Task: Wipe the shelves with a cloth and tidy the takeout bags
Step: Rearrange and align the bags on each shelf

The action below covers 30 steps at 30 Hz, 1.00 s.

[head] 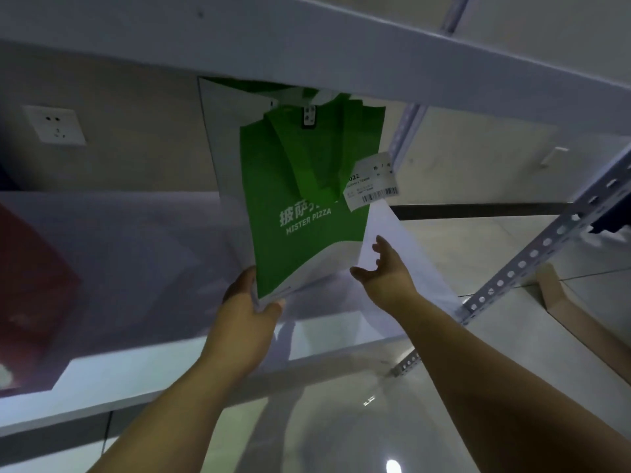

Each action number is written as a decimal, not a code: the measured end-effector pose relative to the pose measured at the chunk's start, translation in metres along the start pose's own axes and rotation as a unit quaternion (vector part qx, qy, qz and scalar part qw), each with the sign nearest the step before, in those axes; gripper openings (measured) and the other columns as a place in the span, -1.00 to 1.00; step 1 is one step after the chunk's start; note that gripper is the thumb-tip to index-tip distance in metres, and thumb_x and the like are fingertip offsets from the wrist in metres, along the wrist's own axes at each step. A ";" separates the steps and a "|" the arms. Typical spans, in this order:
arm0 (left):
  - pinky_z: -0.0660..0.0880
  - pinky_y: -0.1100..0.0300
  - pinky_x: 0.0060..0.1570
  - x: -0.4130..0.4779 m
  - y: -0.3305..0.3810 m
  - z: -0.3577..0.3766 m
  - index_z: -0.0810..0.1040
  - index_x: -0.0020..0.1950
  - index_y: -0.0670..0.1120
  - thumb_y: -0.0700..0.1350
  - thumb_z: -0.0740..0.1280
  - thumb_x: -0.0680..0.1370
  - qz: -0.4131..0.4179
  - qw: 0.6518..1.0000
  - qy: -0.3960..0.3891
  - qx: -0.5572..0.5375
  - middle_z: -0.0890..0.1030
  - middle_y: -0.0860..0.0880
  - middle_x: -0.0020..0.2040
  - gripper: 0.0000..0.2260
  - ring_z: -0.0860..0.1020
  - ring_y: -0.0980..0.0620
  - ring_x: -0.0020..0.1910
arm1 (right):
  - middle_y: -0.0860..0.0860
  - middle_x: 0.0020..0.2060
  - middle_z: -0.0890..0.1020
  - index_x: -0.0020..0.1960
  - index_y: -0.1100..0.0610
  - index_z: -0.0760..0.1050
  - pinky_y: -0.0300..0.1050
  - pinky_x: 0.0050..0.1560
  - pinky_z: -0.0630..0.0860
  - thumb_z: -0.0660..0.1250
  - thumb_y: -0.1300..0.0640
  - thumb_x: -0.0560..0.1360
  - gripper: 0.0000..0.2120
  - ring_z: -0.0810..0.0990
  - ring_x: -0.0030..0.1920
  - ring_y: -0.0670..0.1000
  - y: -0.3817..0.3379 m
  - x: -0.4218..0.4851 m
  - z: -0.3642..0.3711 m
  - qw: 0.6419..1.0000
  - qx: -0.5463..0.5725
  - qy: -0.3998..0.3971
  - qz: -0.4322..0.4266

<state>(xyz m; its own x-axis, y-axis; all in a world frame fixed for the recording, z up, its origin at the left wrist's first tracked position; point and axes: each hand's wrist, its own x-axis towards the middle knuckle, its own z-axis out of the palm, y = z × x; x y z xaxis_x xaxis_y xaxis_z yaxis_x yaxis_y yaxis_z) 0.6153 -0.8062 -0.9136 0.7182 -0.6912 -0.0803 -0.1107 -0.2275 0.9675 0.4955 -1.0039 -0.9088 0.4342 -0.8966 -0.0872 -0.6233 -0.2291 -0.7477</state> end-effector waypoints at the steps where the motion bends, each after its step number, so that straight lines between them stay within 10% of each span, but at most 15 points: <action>1: 0.30 0.58 -0.38 0.003 -0.001 0.000 0.37 0.28 0.14 -0.20 0.30 0.54 -0.006 1.000 -0.001 -0.003 0.44 0.29 -0.06 -0.62 0.37 0.44 -0.21 | 0.01 0.42 0.32 0.49 0.07 0.10 0.01 0.30 0.37 0.41 0.12 0.45 -0.27 0.33 0.39 0.10 -0.002 0.005 0.002 1.000 0.006 -0.014 -0.002; 9: 0.33 0.55 -0.50 0.001 -0.001 -0.014 0.31 0.23 0.17 -0.19 0.31 0.54 -0.014 1.000 -0.005 -0.025 0.40 0.35 -0.10 -0.62 0.43 0.44 -0.29 | 0.05 0.09 0.58 0.18 0.12 0.44 -0.12 0.04 0.49 0.39 0.26 0.45 -0.68 0.55 0.05 0.08 -0.010 -0.012 0.010 0.994 0.113 -0.008 -0.008; 30: 0.26 0.46 -0.39 -0.067 -0.015 -0.093 0.25 0.27 -0.04 -0.12 0.32 0.53 -0.026 0.989 0.119 0.080 0.40 0.18 0.03 -0.63 0.41 0.32 -0.28 | -0.04 0.13 0.59 0.30 0.05 0.45 -0.17 0.08 0.44 0.33 0.25 0.49 -0.61 0.52 0.17 -0.01 -0.026 -0.139 0.051 0.977 0.178 -0.110 -0.047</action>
<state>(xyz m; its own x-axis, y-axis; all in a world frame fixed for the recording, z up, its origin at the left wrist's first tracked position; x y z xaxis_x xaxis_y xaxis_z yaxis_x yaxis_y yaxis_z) 0.6322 -0.6928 -0.9008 0.8654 -0.4985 -0.0514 -0.1631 -0.3772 0.9117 0.4842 -0.8536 -0.9108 0.6323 -0.7656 -0.1181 -0.3253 -0.1240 -0.9374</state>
